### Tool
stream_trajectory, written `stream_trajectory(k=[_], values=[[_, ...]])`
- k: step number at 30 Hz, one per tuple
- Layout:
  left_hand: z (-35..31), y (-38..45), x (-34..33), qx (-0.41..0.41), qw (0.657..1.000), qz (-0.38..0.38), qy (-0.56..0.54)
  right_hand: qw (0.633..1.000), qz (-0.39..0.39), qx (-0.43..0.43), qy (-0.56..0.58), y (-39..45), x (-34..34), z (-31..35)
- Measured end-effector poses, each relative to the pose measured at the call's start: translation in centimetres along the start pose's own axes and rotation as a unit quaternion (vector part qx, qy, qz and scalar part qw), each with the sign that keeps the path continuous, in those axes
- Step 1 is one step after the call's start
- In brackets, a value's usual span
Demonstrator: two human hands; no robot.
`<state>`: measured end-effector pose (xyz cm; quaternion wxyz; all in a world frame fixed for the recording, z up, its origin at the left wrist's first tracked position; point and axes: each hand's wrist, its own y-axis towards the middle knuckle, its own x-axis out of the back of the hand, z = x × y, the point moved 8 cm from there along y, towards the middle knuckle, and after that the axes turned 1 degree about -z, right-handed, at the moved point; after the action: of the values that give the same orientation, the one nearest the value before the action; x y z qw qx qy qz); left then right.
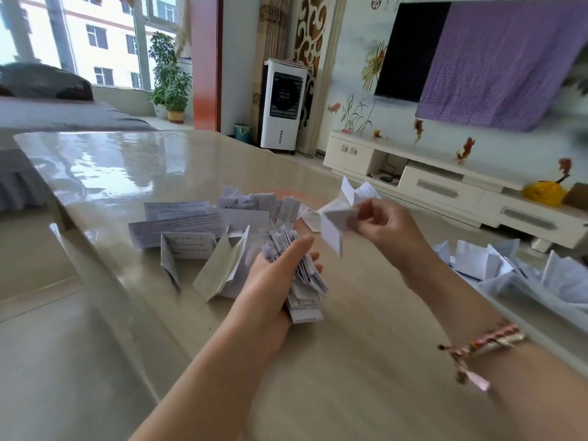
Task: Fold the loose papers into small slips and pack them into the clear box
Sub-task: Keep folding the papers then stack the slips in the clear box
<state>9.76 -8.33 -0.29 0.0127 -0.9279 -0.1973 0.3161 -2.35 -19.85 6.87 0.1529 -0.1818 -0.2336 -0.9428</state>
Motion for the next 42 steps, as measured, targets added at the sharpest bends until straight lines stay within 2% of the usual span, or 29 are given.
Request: stream_trajectory(k=[2, 5, 7, 11, 14, 15, 17, 19, 21, 23, 25, 27, 30, 32, 34, 36, 39, 41, 42], values=[[0.1, -0.1, -0.5, -0.009, 1.0, 0.014, -0.002, 0.999, 0.039, 0.011, -0.021, -2.0, -0.9, 0.8], [0.2, -0.2, -1.3, -0.029, 0.999, 0.031, 0.005, 0.994, 0.024, 0.085, -0.066, -4.1, -1.7, 3.1], [0.1, 0.0, -1.3, -0.031, 0.999, 0.031, -0.002, 0.99, 0.046, 0.115, -0.069, -4.7, -2.4, 4.1], [-0.1, 0.5, -0.6, -0.013, 1.0, -0.003, -0.009, 0.985, 0.113, 0.089, -0.097, -5.0, -2.8, 3.7], [0.1, 0.9, -0.4, -0.002, 1.0, -0.019, -0.011, 0.983, 0.154, 0.069, -0.069, -4.7, -2.5, 3.3], [0.1, 1.0, -0.4, -0.003, 1.0, -0.023, -0.012, 0.988, 0.139, 0.054, -0.04, -4.2, -2.2, 3.0], [0.0, 1.1, -0.4, -0.008, 0.999, -0.032, -0.016, 0.998, 0.055, 0.013, 0.008, -2.2, -1.2, 1.6], [-0.1, 1.0, -0.3, -0.008, 0.999, -0.035, -0.015, 0.999, -0.016, 0.006, -0.027, 0.1, -0.9, 0.0], [-0.1, 0.9, -0.3, 0.0, 0.999, -0.031, -0.008, 0.992, 0.002, 0.04, -0.12, 2.4, -2.3, -1.1], [-0.2, 0.9, -0.1, 0.009, 1.0, -0.027, -0.001, 0.984, 0.066, 0.032, -0.165, 4.8, -4.4, -3.0], [-0.1, 1.0, 0.2, 0.019, 1.0, -0.018, 0.006, 0.981, 0.123, -0.025, -0.146, 6.5, -6.4, -4.7], [-0.1, 1.0, 0.5, 0.022, 1.0, -0.013, 0.008, 0.98, 0.146, -0.048, -0.126, 7.8, -8.1, -5.4], [-0.2, 1.8, 0.7, 0.044, 0.999, -0.024, 0.02, 0.979, 0.131, -0.044, -0.148, 9.6, -9.5, -6.1], [-0.4, 2.6, 0.9, 0.051, 0.998, -0.022, 0.022, 0.985, 0.085, -0.033, -0.149, 10.6, -9.5, -6.3], [0.1, 3.2, 2.5, 0.025, 0.998, -0.03, -0.048, 0.985, 0.032, -0.013, -0.169, 11.2, -9.2, -5.9], [0.9, 3.3, 2.8, 0.036, 0.997, -0.04, -0.051, 0.983, 0.005, -0.013, -0.182, 11.2, -8.5, -5.5], [0.8, 3.5, 1.1, 0.062, 0.995, -0.021, 0.079, 0.996, -0.028, -0.03, -0.085, 10.0, -5.8, -4.0], [0.6, 1.8, 0.8, 0.057, 0.998, -0.012, 0.015, 0.998, -0.038, -0.044, 0.032, 8.4, -3.3, -2.8], [0.6, 1.4, 0.8, 0.049, 0.999, -0.012, -0.002, 0.995, -0.019, -0.052, 0.084, 7.5, -2.4, -2.2]])
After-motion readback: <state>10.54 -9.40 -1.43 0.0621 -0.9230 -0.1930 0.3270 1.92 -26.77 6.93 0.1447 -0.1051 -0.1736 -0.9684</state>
